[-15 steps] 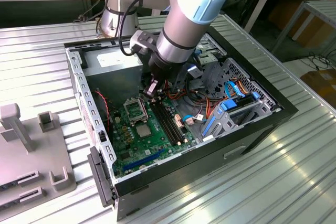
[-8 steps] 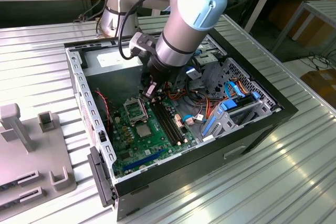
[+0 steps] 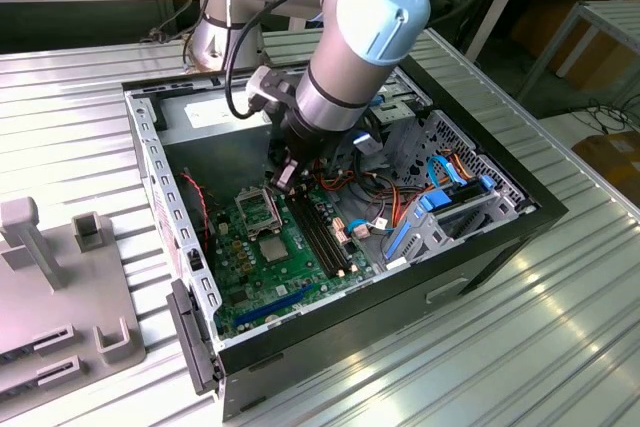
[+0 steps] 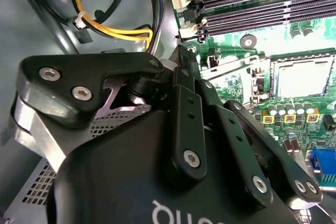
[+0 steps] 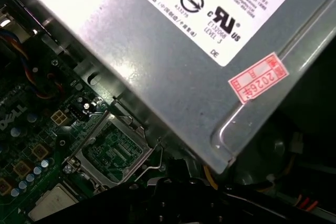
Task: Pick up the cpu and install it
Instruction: 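Close the cpu cover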
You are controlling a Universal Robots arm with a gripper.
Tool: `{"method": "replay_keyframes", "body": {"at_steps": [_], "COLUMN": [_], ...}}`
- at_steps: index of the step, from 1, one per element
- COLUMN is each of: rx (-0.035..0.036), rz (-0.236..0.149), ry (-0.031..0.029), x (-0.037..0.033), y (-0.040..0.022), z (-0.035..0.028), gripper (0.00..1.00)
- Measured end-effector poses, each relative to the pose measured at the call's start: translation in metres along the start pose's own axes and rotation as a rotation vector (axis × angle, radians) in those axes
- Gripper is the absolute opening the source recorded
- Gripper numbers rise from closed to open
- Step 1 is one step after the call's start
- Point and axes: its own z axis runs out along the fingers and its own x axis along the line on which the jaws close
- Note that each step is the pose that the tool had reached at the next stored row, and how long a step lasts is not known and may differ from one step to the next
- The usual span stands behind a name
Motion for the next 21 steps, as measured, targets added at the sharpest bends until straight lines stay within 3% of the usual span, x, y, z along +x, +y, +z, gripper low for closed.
{"method": "replay_keyframes", "body": {"at_steps": [21], "rx": [0.0018], "rz": [0.009], "ry": [-0.0008], "x": [0.0031], "y": [-0.0039], "z": [0.0060], "gripper": [0.11]}}
